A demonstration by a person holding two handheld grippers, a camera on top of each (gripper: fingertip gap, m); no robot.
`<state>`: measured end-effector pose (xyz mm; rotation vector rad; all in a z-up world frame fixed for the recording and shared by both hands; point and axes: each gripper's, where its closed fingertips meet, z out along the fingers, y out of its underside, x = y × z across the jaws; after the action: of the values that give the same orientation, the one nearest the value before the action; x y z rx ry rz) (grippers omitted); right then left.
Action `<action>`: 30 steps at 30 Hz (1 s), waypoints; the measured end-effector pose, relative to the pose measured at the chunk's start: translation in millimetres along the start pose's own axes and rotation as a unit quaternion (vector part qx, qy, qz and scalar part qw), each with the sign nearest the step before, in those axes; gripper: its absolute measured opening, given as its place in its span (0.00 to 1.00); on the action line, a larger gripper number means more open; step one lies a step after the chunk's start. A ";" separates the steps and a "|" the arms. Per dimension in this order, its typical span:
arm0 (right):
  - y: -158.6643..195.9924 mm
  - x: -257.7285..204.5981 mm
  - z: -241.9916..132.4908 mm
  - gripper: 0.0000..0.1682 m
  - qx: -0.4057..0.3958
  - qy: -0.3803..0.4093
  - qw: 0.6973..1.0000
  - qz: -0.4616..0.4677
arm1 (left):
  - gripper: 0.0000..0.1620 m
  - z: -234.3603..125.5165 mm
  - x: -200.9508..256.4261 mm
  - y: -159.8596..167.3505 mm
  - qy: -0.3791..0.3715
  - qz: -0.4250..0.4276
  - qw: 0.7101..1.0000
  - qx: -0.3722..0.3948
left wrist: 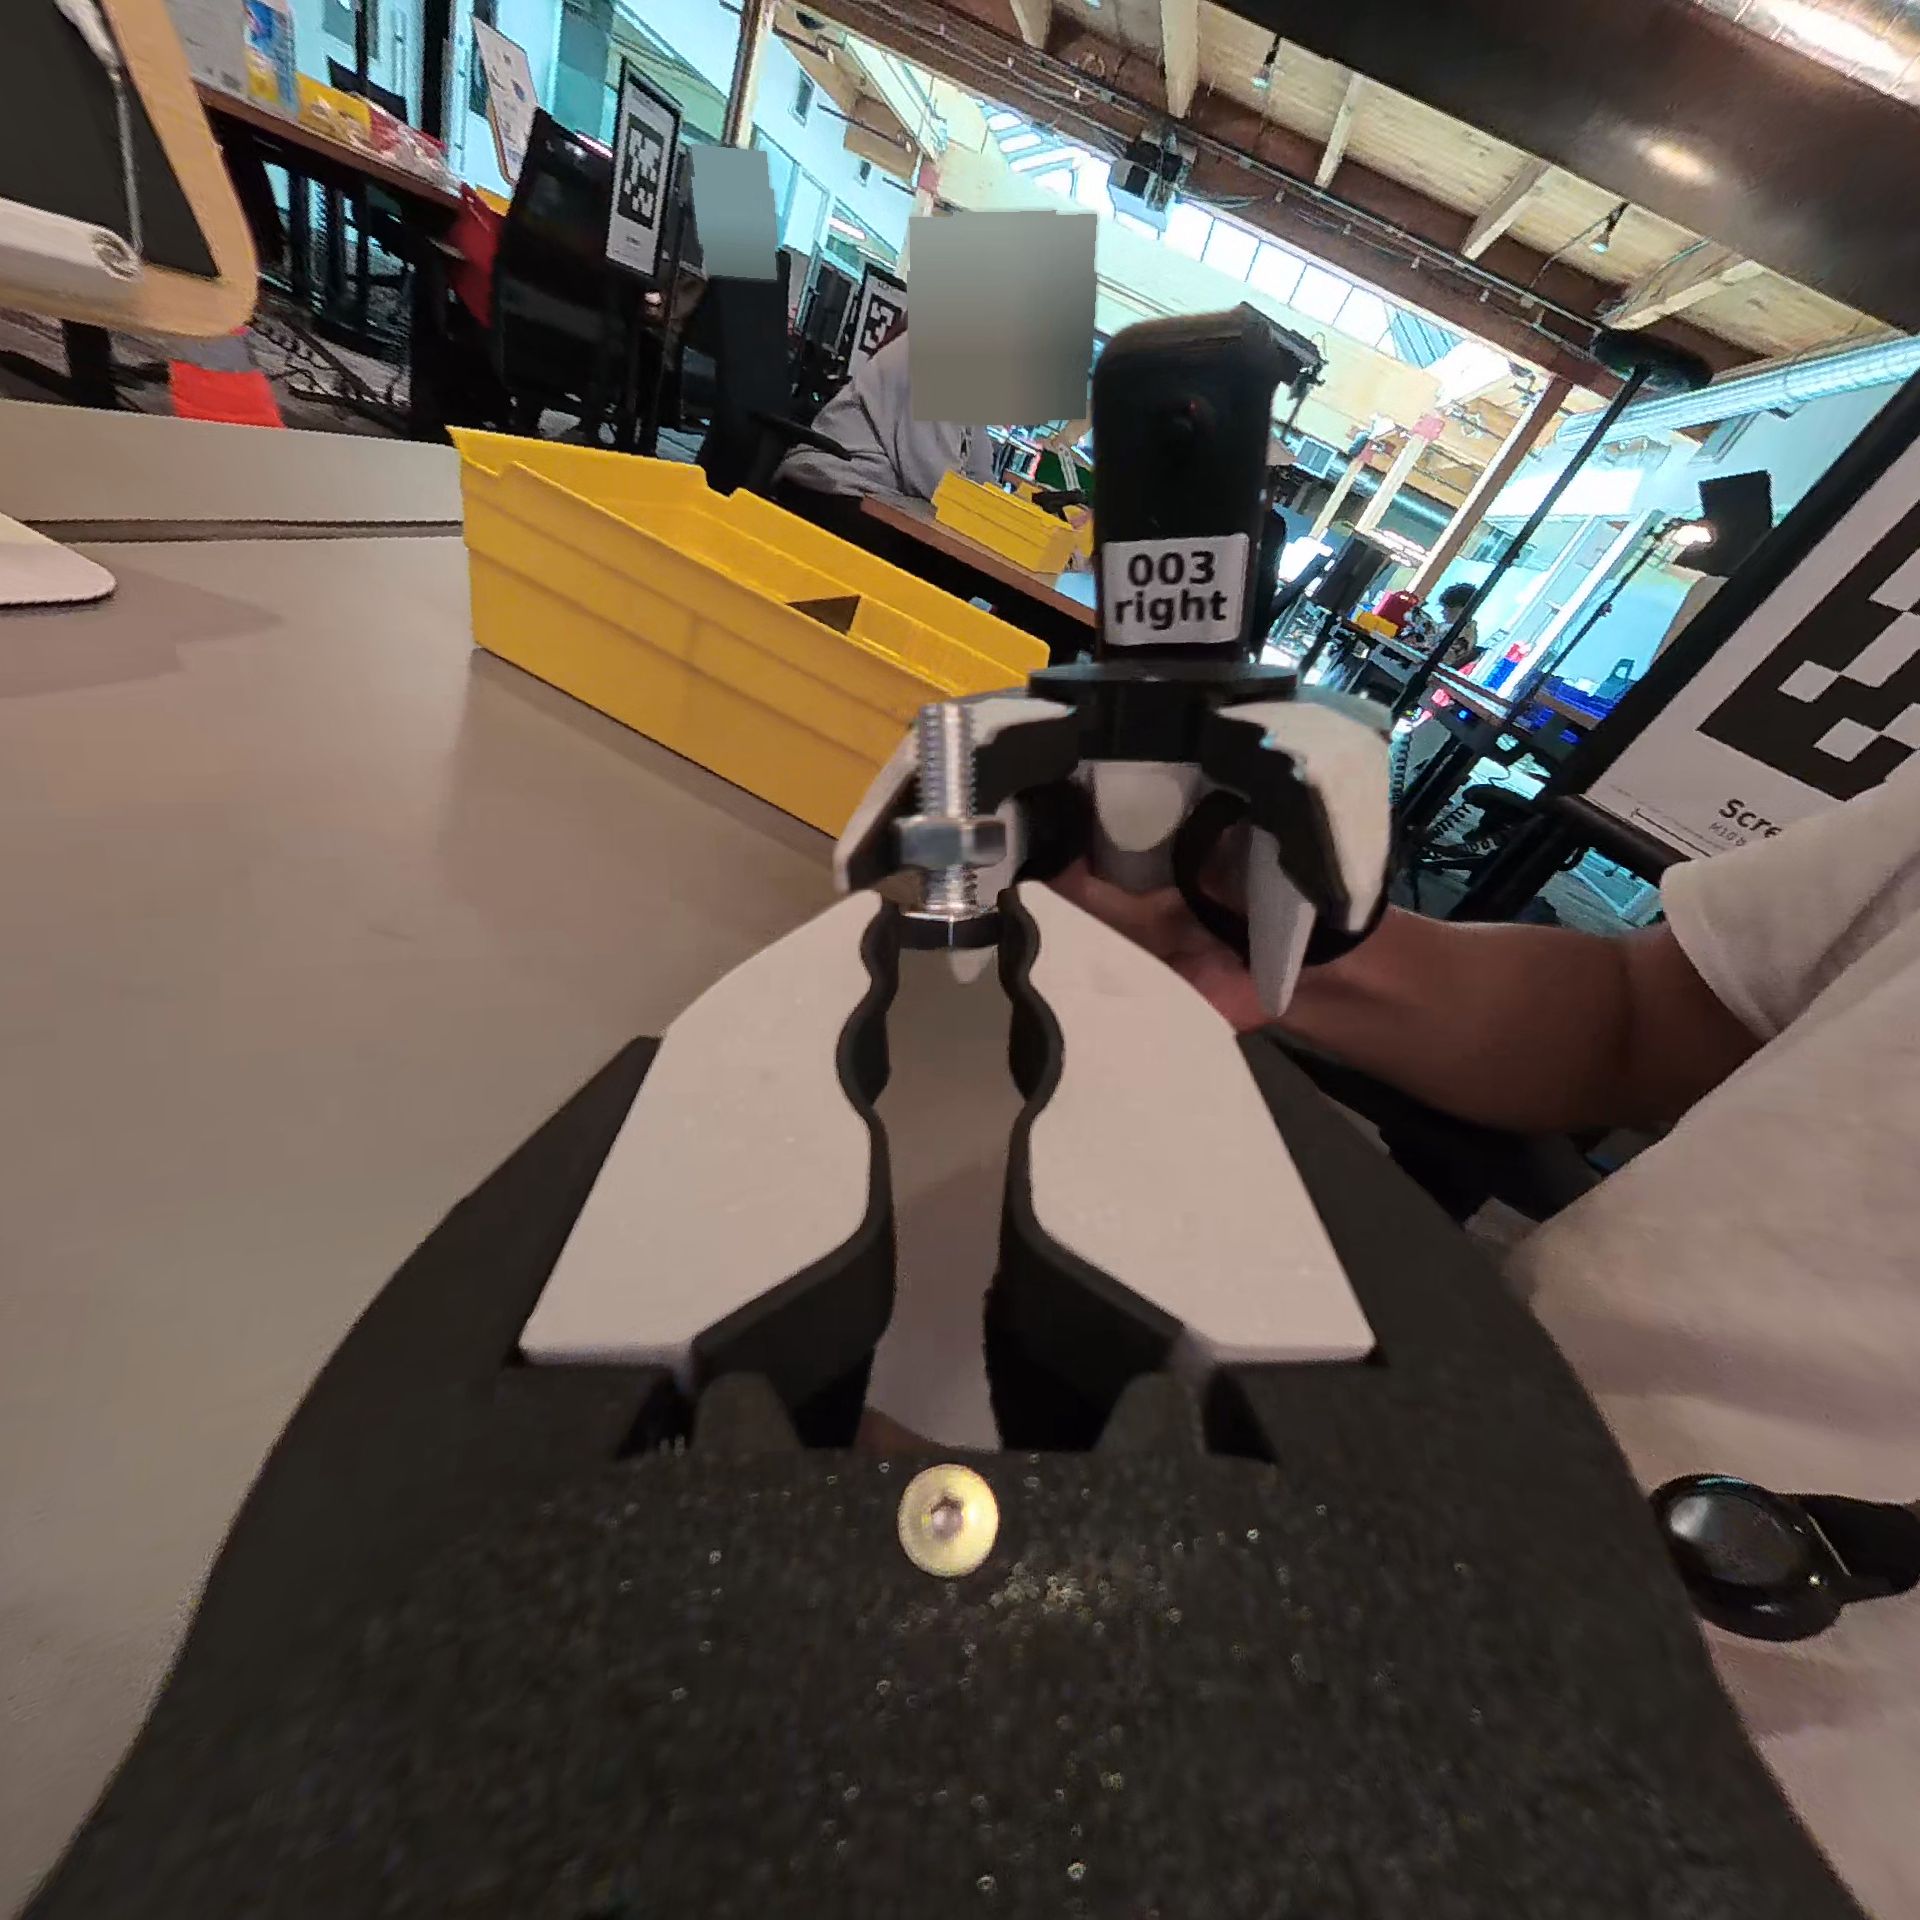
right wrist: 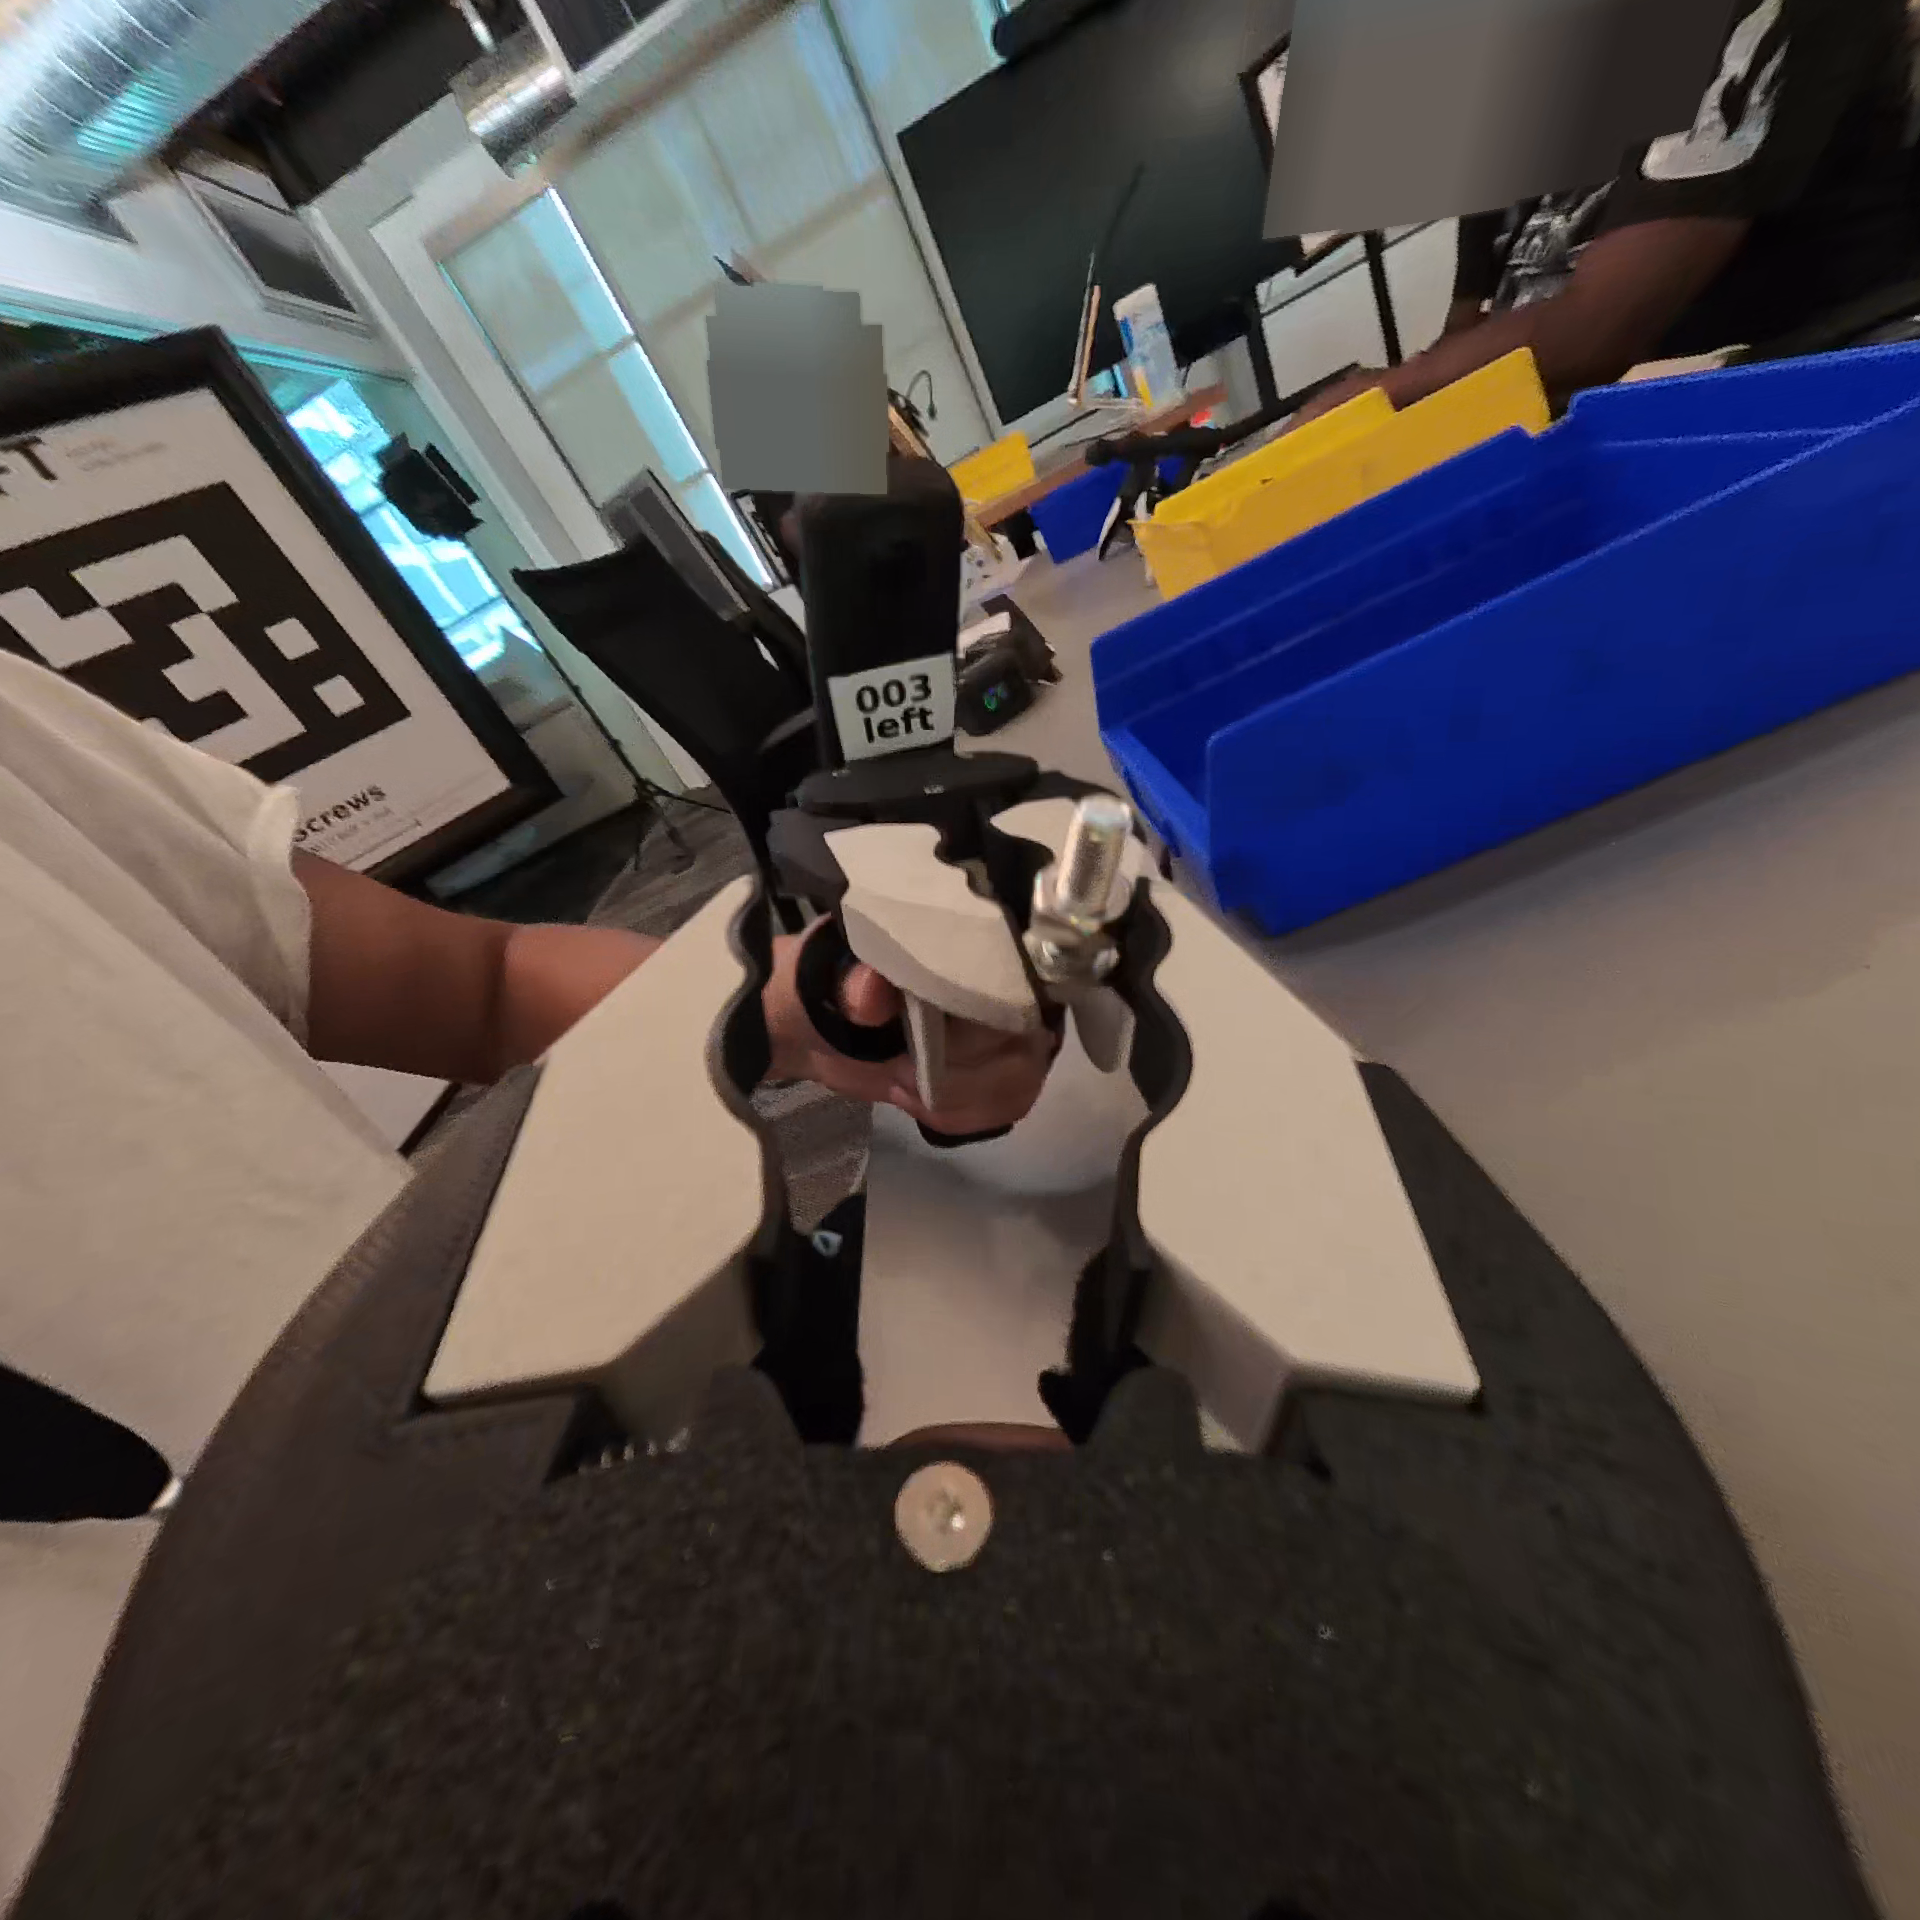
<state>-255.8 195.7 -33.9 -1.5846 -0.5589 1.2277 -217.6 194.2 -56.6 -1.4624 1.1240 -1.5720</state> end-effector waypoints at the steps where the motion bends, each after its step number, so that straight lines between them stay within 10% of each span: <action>1: -3.0 -2.0 2.2 0.41 0.009 -0.009 1.000 0.005 | 0.11 0.7 2.5 -0.4 0.006 -0.002 1.000 0.002; 30: -11.5 -4.8 -7.1 0.51 0.042 -0.018 0.999 -0.022 | 0.11 -0.8 1.8 4.0 0.011 0.014 1.000 -0.017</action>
<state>-248.8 193.1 -21.8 -1.4752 -0.5554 1.2326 -218.9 191.1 -59.7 -1.4483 1.1847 -1.5599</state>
